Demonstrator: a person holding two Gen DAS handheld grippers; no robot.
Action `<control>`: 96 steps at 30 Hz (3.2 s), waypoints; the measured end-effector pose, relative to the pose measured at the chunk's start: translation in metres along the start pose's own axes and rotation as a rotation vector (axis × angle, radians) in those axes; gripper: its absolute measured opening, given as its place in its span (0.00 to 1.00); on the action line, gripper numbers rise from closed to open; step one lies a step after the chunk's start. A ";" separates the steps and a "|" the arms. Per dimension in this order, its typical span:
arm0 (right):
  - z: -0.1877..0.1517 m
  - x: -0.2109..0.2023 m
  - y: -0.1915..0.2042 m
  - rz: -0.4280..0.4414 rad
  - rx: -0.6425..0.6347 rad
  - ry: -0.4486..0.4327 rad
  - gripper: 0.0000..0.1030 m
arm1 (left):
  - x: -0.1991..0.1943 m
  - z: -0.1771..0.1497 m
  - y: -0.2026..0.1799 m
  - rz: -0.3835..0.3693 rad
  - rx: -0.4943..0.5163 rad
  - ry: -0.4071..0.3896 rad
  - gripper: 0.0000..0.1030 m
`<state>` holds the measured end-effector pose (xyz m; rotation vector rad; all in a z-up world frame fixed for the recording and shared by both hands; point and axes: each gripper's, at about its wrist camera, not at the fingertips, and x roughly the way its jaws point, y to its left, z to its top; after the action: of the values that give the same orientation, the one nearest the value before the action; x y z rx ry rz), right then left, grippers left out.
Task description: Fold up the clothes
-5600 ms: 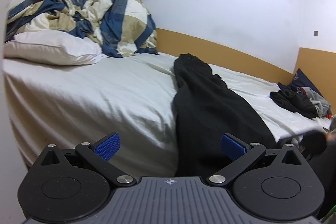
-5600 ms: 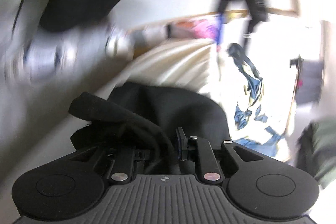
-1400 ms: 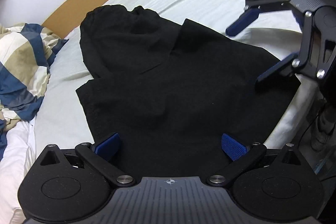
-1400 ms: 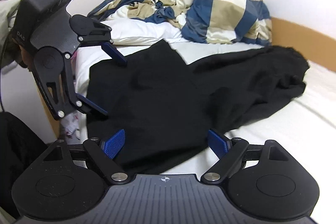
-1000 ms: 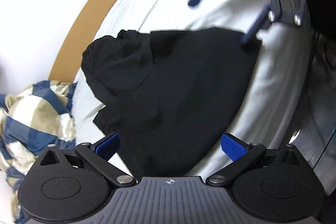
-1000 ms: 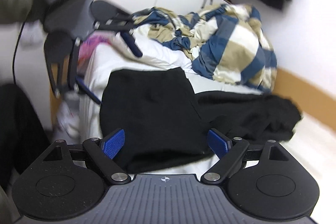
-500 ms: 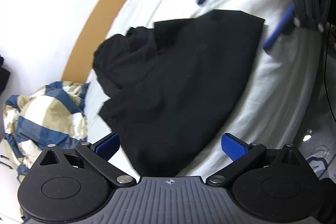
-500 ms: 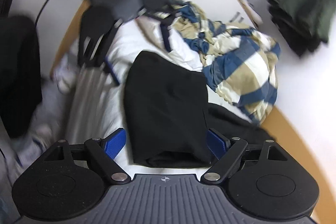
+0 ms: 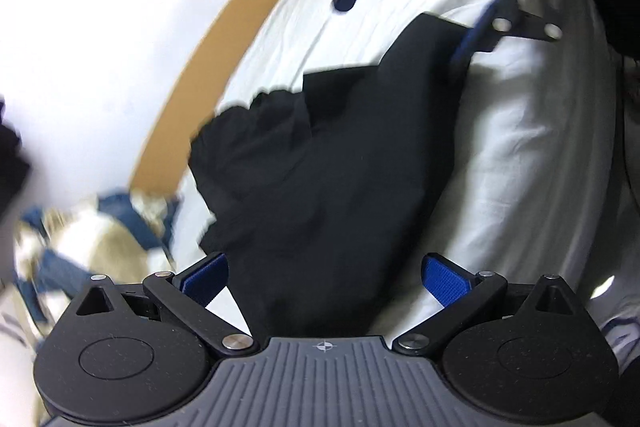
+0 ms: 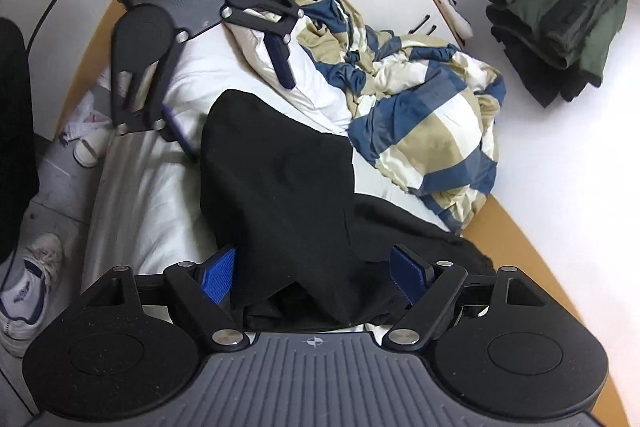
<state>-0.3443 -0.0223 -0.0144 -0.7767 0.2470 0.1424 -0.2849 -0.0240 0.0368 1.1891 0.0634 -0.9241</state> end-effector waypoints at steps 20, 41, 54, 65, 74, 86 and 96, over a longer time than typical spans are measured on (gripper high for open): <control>-0.007 0.002 -0.009 0.110 0.113 0.018 0.61 | 0.044 0.012 0.019 -0.164 -0.009 0.073 0.35; -0.002 0.014 0.001 0.068 -0.080 0.071 0.26 | 0.054 0.026 0.048 -0.329 -0.194 0.151 0.24; -0.007 0.033 0.020 0.109 -0.240 0.112 0.19 | 0.060 0.018 0.049 -0.371 -0.170 0.157 0.27; 0.000 0.039 0.003 0.198 -0.038 0.149 0.12 | 0.045 0.015 0.015 -0.245 -0.099 0.105 0.04; 0.011 -0.024 -0.001 0.385 -0.002 0.087 0.09 | -0.024 0.031 0.034 -0.565 -0.077 0.153 0.03; 0.040 -0.042 -0.092 0.599 0.388 0.060 0.09 | -0.036 0.062 0.113 -0.661 -0.160 0.172 0.08; 0.007 0.060 -0.174 0.528 0.650 0.163 0.11 | 0.088 0.062 0.193 -0.554 -0.346 0.281 0.46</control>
<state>-0.2475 -0.1379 0.0912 -0.0612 0.6152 0.4713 -0.1290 -0.1133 0.1664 0.9793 0.7805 -1.1594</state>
